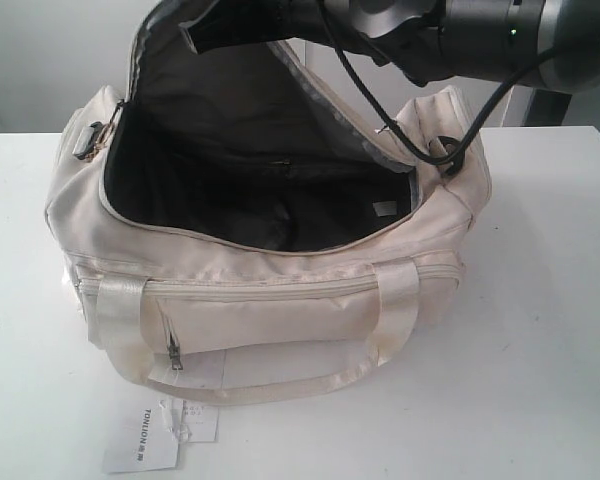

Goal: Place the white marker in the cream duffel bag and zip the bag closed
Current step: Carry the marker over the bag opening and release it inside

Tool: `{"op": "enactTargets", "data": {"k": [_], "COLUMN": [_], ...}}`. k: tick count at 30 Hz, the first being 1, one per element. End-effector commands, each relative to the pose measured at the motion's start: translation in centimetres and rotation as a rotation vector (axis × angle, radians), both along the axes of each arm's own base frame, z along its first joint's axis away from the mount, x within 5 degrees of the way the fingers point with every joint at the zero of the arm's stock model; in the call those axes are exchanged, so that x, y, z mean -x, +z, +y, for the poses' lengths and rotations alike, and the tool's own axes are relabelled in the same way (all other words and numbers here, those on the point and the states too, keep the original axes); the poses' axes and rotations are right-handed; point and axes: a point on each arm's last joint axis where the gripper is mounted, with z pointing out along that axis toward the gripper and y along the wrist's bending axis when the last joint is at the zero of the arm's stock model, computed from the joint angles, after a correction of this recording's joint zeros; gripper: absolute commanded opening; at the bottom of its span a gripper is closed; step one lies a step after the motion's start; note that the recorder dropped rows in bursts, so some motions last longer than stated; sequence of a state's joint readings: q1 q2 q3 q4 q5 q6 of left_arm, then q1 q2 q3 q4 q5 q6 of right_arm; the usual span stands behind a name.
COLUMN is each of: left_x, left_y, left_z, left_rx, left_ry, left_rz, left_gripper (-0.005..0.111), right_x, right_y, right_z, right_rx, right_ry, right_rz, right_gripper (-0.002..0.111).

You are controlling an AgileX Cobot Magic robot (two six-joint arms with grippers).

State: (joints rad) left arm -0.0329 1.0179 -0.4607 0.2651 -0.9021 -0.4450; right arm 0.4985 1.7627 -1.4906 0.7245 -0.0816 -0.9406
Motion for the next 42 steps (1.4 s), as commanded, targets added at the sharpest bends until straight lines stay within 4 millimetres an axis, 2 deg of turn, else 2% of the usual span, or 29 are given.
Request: {"op": "enactTargets", "data": {"k": [1,6,10,16,26,36,39,41,42], "left_x": [0.3,-0.4,-1.0,-2.7,-6.1,-8.9,-9.6,-10.3,-10.7], "left_y": [0.7,0.9,0.8,-0.5,-0.7,-1.5,-1.8,-2.0,-2.2], "left_z": [-0.8,-1.9,-2.2,-3.1,-6.0,-8.0,-8.1,-8.3,-8.3], "left_rx": [-0.026,-0.121,-0.086,-0.094,-0.089,-0.086,-0.086,-0.086,-0.085], "left_ry": [-0.082,-0.181,-0.221,-0.295,-0.399,-0.450,-0.450,-0.450,-0.451], "left_rz": [-0.101,-0.163,-0.210,-0.139,-0.116,-0.089,-0.084,-0.080,-0.073], "left_gripper": [0.000,0.000,0.000,0.000,0.000,0.001,0.010,0.026,0.038], "right_x": [0.1,0.1,0.1,0.1,0.1,0.1,0.1,0.1,0.1], "right_y": [1.0,1.0,1.0,1.0,1.0,1.0,1.0,1.0,1.0], "right_z": [-0.8,-0.8,-0.8,-0.8,-0.8,-0.8,-0.8,-0.8,-0.8], "right_rx": [-0.021,-0.021,-0.021,-0.021,-0.021,-0.021,-0.021,-0.021,-0.021], "right_ry": [-0.031,-0.031,-0.031,-0.031,-0.031,-0.031,-0.031,-0.031,-0.031], "right_rz": [-0.034,-0.034,-0.034,-0.034,-0.034,-0.034,-0.034,-0.034,-0.034], "right_gripper": [0.000,0.000,0.000,0.000,0.000,0.000,0.000,0.000,0.000]}}
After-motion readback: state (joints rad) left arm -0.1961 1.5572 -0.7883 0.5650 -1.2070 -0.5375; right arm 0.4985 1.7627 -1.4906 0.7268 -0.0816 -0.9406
